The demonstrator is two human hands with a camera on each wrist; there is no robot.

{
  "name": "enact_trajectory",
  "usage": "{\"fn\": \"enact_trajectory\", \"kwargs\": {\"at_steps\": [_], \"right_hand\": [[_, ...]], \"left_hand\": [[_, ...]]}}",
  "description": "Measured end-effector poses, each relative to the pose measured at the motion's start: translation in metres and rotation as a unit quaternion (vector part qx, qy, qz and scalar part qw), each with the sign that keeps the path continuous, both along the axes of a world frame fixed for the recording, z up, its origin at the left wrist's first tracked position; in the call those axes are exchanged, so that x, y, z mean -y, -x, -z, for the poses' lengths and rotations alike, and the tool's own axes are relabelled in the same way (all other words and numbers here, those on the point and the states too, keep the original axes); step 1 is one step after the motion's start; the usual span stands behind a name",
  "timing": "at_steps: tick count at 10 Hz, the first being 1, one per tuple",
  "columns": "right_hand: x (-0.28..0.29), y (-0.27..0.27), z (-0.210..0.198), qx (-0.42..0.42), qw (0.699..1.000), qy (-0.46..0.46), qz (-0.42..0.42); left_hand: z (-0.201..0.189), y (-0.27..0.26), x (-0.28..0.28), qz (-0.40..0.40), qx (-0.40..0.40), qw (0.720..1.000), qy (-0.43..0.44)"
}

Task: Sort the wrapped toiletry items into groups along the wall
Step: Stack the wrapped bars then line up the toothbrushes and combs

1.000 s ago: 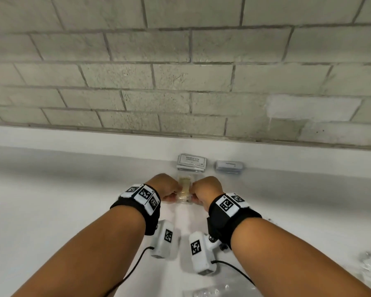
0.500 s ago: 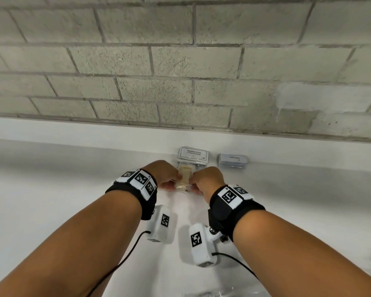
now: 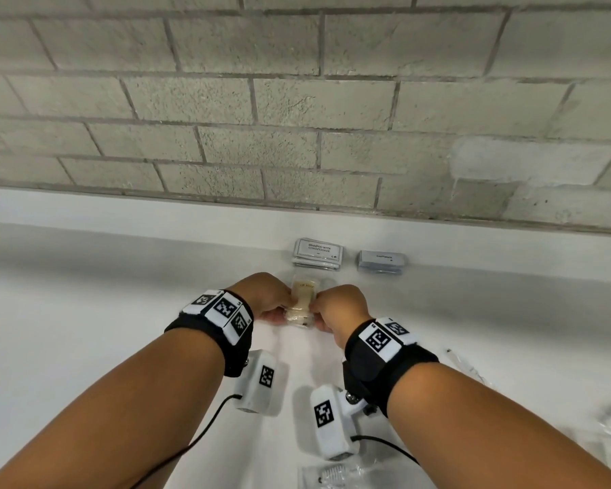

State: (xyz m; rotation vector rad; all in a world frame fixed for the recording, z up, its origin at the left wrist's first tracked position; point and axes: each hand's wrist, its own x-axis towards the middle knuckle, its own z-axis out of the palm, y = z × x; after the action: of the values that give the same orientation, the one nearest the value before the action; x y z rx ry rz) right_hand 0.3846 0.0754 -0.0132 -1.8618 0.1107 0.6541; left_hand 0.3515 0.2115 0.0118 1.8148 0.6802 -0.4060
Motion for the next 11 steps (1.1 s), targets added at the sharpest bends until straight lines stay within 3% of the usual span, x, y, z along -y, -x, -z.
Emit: {"fn": "enact_trajectory", "kwargs": {"at_steps": [3,5,6,7,8,9,10,11], "right_hand": [[0.0,-0.004,0.001,-0.043,0.999,0.007,0.02],[0.052,0.0,-0.025,-0.038,0.998,-0.022,-0.036],[0.108,0.016,-0.047,0.03,0.996,-0.026,-0.085],[0.164,0.033,-0.05,0.124,0.971,0.135,-0.156],[0.206,0.064,-0.045,0.183,0.872,0.36,-0.277],[0.231,0.1,-0.041,0.177,0.836,0.391,-0.343],[0.25,0.124,-0.04,0.208,0.847,0.362,-0.33],[0.269,0.136,-0.044,0.269,0.877,0.318,-0.24]], "left_hand": [[-0.003,0.004,0.0,-0.01,-0.015,1.0,-0.018],[-0.013,0.023,-0.012,0.001,-0.025,0.991,-0.13],[-0.02,0.053,0.005,0.063,-0.009,0.967,-0.247],[-0.027,0.091,0.04,0.13,0.046,0.946,-0.294],[-0.022,0.119,0.082,0.248,0.05,0.922,-0.295],[-0.005,0.136,0.125,0.356,0.036,0.879,-0.315],[0.007,0.153,0.154,0.397,0.051,0.84,-0.367],[0.008,0.165,0.171,0.397,0.051,0.814,-0.42]]}}
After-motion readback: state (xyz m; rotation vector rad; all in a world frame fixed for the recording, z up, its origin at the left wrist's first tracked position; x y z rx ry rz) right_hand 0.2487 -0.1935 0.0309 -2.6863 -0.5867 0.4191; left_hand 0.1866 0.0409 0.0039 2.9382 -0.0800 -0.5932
